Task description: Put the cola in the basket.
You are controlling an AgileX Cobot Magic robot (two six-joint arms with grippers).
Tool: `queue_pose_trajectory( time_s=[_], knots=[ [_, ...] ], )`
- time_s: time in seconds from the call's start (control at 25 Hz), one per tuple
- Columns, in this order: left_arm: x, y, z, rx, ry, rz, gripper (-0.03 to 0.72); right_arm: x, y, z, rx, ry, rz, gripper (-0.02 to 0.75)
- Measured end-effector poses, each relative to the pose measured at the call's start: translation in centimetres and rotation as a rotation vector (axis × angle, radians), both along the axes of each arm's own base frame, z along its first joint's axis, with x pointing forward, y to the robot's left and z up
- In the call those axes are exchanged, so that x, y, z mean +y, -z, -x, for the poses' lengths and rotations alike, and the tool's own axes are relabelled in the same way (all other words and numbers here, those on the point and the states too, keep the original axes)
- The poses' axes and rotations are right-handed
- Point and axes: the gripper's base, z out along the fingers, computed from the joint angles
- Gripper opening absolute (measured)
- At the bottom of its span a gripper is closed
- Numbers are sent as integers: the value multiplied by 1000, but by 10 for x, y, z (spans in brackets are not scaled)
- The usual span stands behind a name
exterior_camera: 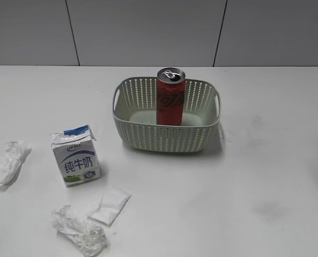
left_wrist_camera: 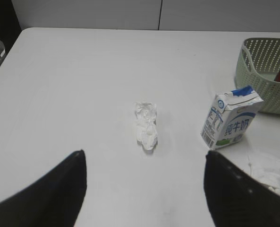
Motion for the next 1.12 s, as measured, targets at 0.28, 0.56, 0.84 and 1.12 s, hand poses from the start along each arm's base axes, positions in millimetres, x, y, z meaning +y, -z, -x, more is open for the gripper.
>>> queue_pose_trajectory(
  time_s=[0.28, 0.56, 0.84, 1.12],
  knots=[
    [0, 0, 0, 0, 0, 0, 566, -10, 16, 95, -110, -10, -7, 613],
    [0, 0, 0, 0, 0, 0, 566, -17, 60, 167, -180, -18, -9, 594],
    [0, 0, 0, 0, 1, 1, 566, -22, 86, 218, -274, -23, -15, 594],
    [0, 0, 0, 0, 1, 1, 566, -25, 84, 251, -454, -22, -31, 594]
  ],
)
